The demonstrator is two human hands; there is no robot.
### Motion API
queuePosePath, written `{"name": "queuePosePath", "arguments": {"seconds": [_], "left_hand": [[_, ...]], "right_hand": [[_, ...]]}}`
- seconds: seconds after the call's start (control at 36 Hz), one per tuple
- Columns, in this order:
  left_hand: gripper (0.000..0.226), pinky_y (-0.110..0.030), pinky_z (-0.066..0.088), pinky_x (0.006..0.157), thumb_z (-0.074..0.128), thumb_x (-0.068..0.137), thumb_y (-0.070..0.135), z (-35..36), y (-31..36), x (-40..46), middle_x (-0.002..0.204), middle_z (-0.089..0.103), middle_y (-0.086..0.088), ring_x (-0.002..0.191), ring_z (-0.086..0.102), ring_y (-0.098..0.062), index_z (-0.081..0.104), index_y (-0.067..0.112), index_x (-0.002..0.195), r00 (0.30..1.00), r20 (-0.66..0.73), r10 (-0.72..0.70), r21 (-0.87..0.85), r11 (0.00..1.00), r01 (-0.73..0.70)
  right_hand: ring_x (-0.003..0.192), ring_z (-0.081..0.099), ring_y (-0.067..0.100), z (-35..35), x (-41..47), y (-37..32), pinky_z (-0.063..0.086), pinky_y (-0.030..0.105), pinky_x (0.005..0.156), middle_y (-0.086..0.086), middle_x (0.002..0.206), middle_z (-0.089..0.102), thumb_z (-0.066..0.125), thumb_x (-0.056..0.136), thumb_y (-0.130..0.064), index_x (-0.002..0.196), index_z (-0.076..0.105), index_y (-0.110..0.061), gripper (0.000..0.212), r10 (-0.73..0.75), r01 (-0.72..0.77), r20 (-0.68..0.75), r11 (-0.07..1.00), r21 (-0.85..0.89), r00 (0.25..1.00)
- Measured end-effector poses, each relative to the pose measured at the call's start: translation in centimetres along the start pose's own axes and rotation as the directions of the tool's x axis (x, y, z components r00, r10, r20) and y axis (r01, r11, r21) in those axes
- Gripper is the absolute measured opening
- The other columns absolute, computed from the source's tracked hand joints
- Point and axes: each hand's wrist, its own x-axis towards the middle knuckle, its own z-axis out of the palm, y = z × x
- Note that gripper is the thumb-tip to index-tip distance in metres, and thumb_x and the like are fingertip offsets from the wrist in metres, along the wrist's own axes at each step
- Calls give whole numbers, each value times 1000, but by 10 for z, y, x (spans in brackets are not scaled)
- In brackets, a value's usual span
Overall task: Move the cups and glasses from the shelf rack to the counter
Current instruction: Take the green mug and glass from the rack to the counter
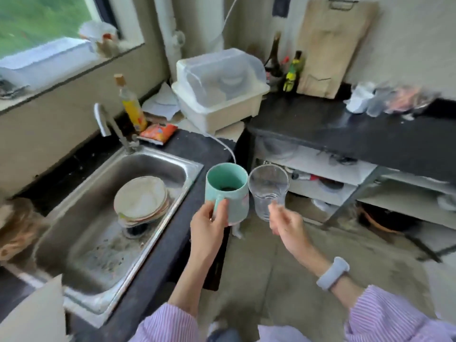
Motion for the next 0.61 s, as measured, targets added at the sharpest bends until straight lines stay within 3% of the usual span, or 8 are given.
{"name": "queuePosePath", "arguments": {"seconds": [0.17,0.33,0.39,0.5,0.61], "left_hand": [[49,-28,42,54,51,80,48,97,25,48,52,52,4,52,52,-9,48,2,63,984,177,21,-14,1000,-19],[49,-26,41,55,49,81,46,186,41,107,60,54,-4,54,49,-9,51,-1,67,938,332,98,-43,995,-89],[47,-22,36,52,50,85,42,218,45,132,59,50,-3,55,43,-11,48,-1,65,920,369,136,-53,991,-126],[44,-29,39,57,52,91,33,286,58,186,60,51,-7,58,44,-15,48,-3,65,890,433,141,-71,990,-122],[42,-14,34,49,52,91,32,347,71,232,56,52,0,54,44,-9,49,1,62,852,495,172,-73,985,-156]], "right_hand": [[49,31,8,-73,35,3,29,26,54,-12,45,35,45,94,-16,53,34,-22,43,-16,4,-219,999,-51,976],[54,32,13,-138,90,9,29,26,53,8,55,32,50,92,-14,58,38,-9,36,-38,-6,-345,992,-126,938],[56,32,16,-161,115,13,28,29,54,10,58,33,52,91,-15,59,40,-7,35,-26,-27,-391,991,-129,920],[56,33,16,-206,173,15,30,30,58,9,58,33,52,91,-18,59,38,-11,36,28,-83,-468,992,-98,883],[55,33,15,-248,225,15,29,31,57,9,58,33,52,91,-21,59,38,-12,36,65,-122,-523,990,-76,850]]}}
